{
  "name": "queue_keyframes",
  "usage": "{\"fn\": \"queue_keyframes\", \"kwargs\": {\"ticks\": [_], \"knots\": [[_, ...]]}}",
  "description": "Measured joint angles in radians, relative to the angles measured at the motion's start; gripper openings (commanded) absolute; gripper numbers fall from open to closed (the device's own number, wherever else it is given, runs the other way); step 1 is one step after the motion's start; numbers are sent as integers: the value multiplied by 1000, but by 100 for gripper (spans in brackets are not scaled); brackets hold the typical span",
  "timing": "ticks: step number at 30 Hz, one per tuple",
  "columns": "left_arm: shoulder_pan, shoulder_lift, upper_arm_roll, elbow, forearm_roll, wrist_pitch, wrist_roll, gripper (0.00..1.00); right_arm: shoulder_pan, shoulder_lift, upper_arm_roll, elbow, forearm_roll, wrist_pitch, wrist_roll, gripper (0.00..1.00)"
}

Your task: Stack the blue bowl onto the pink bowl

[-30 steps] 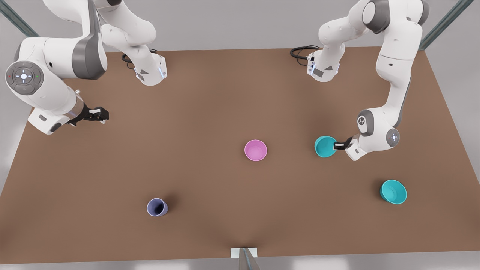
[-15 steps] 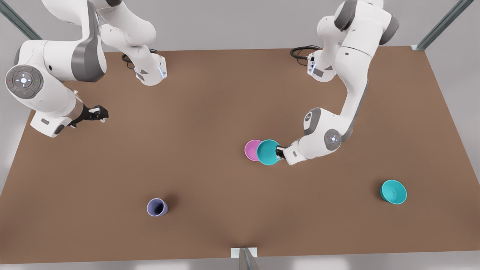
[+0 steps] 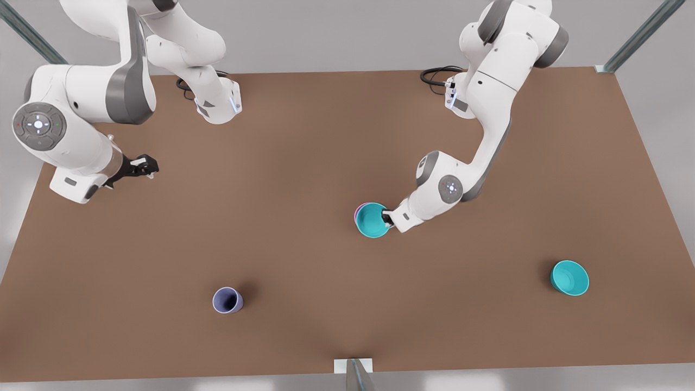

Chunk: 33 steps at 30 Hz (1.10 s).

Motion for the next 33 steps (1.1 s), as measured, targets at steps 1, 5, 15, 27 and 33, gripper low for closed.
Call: {"fn": "queue_keyframes", "kwargs": {"ticks": [1, 5, 15, 27, 33], "knots": [[0, -1, 0, -8, 1, 8, -9, 21, 0, 0, 0, -2, 0, 0, -2, 100], [4, -9, -20, -47, 3, 42, -43, 21, 1, 2, -5, -9, 0, 2, -10, 100], [8, -29, -31, -104, 4, 100, -100, 21, 0, 10, -6, -7, -1, 9, -23, 100], [179, -253, -31, -46, 45, -92, -75, 100, 0, 10, -8, -10, -1, 11, -31, 100], [303, -359, 126, 372, 275, -731, -22, 100, 0, 10, -8, -11, -1, 11, -34, 100]]}}
